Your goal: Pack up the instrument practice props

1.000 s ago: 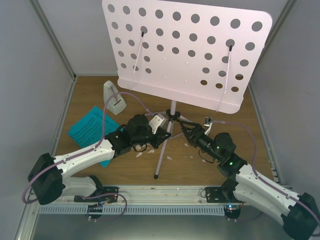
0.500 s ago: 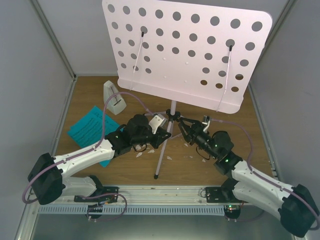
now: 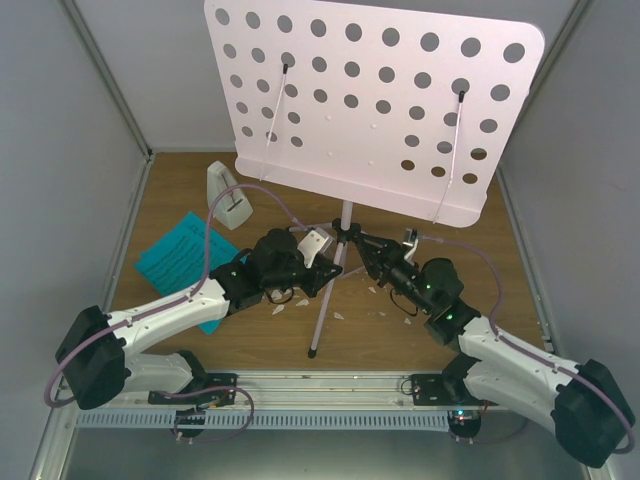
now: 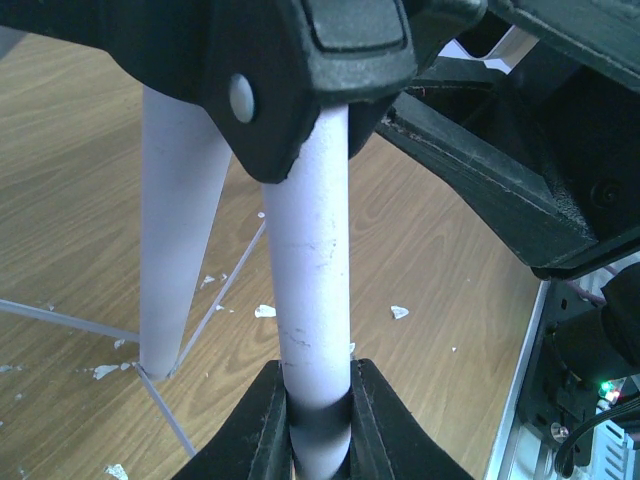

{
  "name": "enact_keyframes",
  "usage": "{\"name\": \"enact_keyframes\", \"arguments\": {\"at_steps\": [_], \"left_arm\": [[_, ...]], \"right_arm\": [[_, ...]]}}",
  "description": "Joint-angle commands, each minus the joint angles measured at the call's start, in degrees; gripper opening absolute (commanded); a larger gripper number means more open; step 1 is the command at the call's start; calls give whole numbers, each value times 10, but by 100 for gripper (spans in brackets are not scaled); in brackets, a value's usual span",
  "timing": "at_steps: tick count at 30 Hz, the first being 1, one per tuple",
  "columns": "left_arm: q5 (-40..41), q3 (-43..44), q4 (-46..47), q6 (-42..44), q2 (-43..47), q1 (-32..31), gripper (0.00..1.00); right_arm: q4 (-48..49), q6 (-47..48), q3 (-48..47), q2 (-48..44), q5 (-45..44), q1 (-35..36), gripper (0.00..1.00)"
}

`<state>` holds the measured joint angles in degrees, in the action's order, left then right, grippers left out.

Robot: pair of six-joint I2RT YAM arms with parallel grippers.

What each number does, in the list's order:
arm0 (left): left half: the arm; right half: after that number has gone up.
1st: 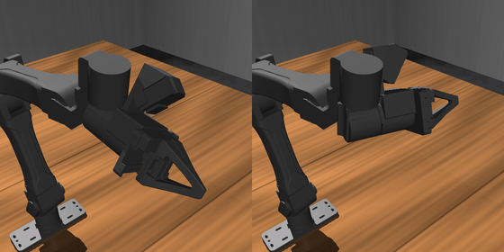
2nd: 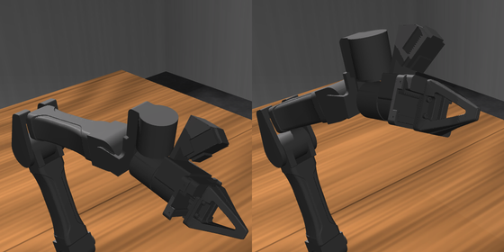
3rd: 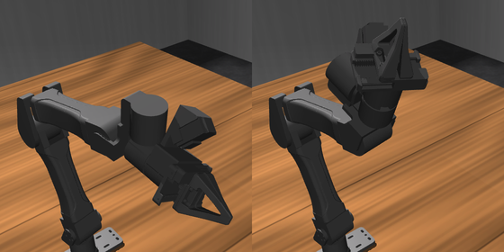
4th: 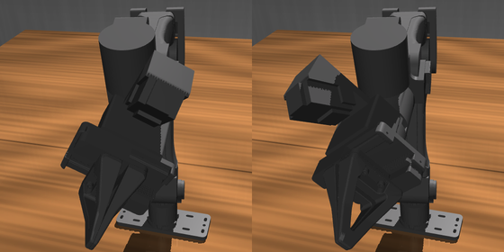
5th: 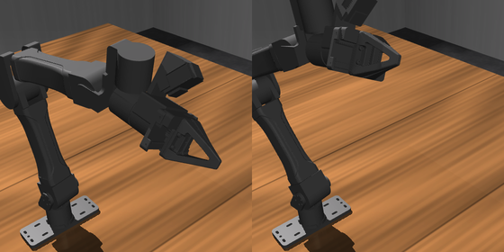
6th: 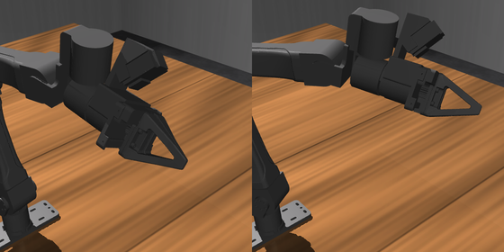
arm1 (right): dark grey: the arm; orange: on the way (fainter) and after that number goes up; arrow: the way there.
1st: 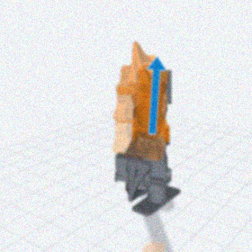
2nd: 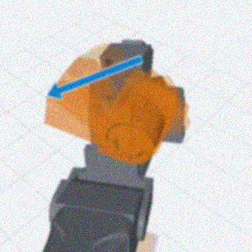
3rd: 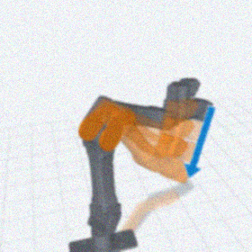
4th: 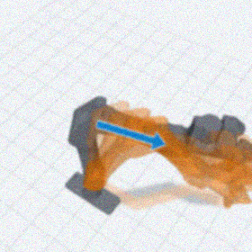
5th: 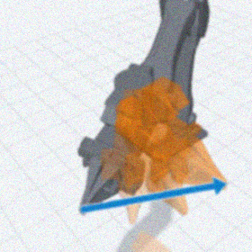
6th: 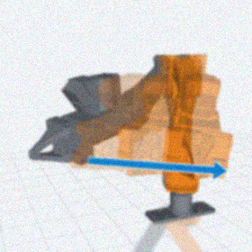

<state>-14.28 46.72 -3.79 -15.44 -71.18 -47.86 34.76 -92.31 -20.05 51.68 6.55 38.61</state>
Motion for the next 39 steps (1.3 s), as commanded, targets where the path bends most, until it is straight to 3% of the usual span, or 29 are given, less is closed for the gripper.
{"name": "enact_keyframes", "arguments": {"at_steps": [1, 7, 13, 24, 33, 39], "left_arm": [[28, 12, 14, 27, -8, 7, 0], [29, 11, 15, 26, -9, 7, 0], [29, 11, 14, 26, -8, 7, 0], [31, 12, 14, 27, -7, 7, 0], [30, 12, 15, 26, -9, 7, 0], [30, 13, 12, 27, -7, 7, 0]], "right_arm": [[21, 2, -18, 0, -1, -5, 31], [0, 28, -33, -3, -1, -5, 28], [-23, 71, -54, -3, -3, -6, 19], [-190, 279, -144, -13, -34, -6, 11], [-209, 355, -121, -55, -51, -6, 33], [-235, 411, -143, -34, -34, -6, 38]]}}
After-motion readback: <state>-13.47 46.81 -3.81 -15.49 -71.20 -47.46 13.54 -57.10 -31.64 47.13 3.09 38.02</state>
